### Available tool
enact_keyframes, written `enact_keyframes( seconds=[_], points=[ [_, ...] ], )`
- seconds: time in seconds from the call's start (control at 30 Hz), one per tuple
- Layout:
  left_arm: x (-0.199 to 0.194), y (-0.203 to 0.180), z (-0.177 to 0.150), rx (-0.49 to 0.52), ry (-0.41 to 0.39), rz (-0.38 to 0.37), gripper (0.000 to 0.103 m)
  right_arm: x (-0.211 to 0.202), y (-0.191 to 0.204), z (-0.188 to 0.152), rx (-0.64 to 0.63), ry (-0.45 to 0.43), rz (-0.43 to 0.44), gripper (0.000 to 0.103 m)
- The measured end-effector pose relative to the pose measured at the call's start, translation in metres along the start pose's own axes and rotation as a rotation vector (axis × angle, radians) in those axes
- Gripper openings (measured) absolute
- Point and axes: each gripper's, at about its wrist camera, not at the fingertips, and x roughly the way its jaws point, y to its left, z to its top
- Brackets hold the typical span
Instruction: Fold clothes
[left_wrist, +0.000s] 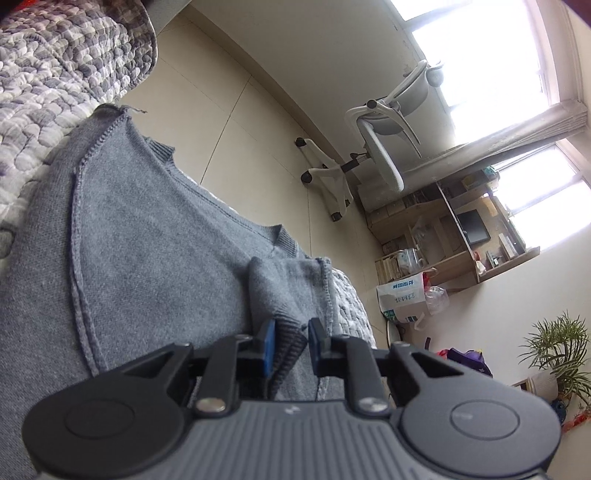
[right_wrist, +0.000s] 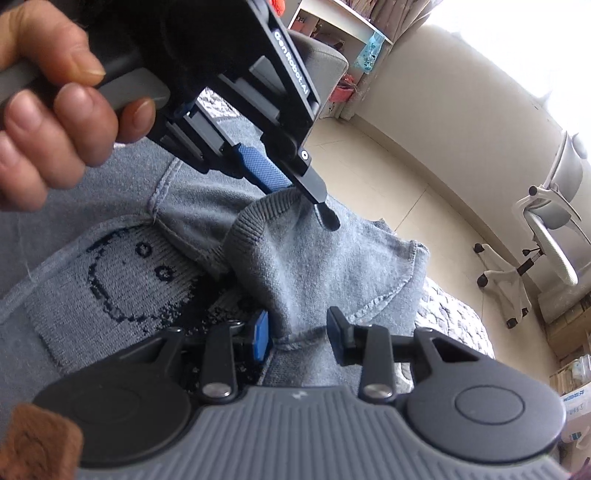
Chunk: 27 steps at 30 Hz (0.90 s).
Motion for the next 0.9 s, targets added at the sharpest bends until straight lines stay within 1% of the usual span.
enact_keyframes(
  seconds=[0.03,0.07,0.1,0.13,0.23,0.27,0.33,0.37,0.43,0.47,0.5,0.6,0.7,0.77,0.8,0.83,0.87,0.9],
  points=[
    [-0.002,-0.001,0.001,-0.005,-0.008,-0.007,0.025,-0.001,-0.003,0.002,0.029,-0.005,0.025,0.013],
    [-0.003,-0.001,0.001,-0.009,-0.011,-0.008,0.038,-0.002,-0.008,0.005,0.072,-0.004,0.049,0.005],
    [-0.005,-0.002,0.001,-0.013,-0.012,-0.004,0.051,-0.002,-0.015,0.008,0.137,-0.002,0.074,0.005],
    [-0.007,-0.003,0.001,-0.012,-0.015,0.006,0.055,-0.003,-0.025,0.009,0.214,-0.001,0.106,0.005],
    [-0.016,-0.003,0.001,-0.006,-0.021,0.021,0.059,-0.005,-0.051,0.008,0.426,-0.008,0.204,0.005],
    [-0.019,-0.002,0.000,-0.017,-0.018,0.020,0.063,-0.006,-0.057,0.007,0.490,-0.011,0.235,0.005],
    [-0.024,0.000,-0.002,-0.047,-0.010,0.015,0.065,-0.004,-0.068,0.004,0.602,-0.002,0.292,0.006],
    [-0.026,0.001,-0.005,-0.062,-0.006,0.001,0.065,-0.003,-0.071,0.003,0.641,0.002,0.316,0.007],
    [-0.026,0.001,-0.012,-0.079,0.002,-0.046,0.070,-0.003,-0.075,0.002,0.694,0.006,0.350,0.009],
    [-0.023,0.000,-0.014,-0.077,0.013,-0.058,0.074,-0.002,-0.078,0.001,0.720,0.008,0.368,0.009],
    [-0.017,-0.001,-0.018,-0.066,0.033,-0.050,0.077,-0.001,-0.079,0.001,0.735,0.011,0.378,0.010],
    [-0.002,-0.005,-0.028,-0.046,0.088,-0.026,0.077,-0.003,-0.077,0.006,0.716,0.019,0.374,0.012],
    [0.005,-0.009,-0.034,-0.024,0.106,-0.059,0.078,-0.001,-0.076,0.009,0.693,0.019,0.376,0.013],
    [0.009,-0.012,-0.037,0.003,0.108,-0.057,0.078,0.003,-0.075,0.008,0.690,0.020,0.379,0.014],
    [0.011,-0.012,-0.038,0.013,0.111,-0.042,0.075,0.004,-0.075,0.007,0.685,0.022,0.375,0.014],
    [0.012,-0.013,-0.039,0.023,0.113,-0.027,0.069,0.003,-0.074,0.007,0.673,0.027,0.365,0.015],
    [0.014,-0.014,-0.040,0.035,0.117,-0.013,0.050,0.002,-0.072,0.008,0.651,0.034,0.351,0.018],
    [0.014,-0.016,-0.040,0.054,0.124,-0.003,0.033,0.000,-0.070,0.010,0.624,0.042,0.336,0.018]
  ],
)
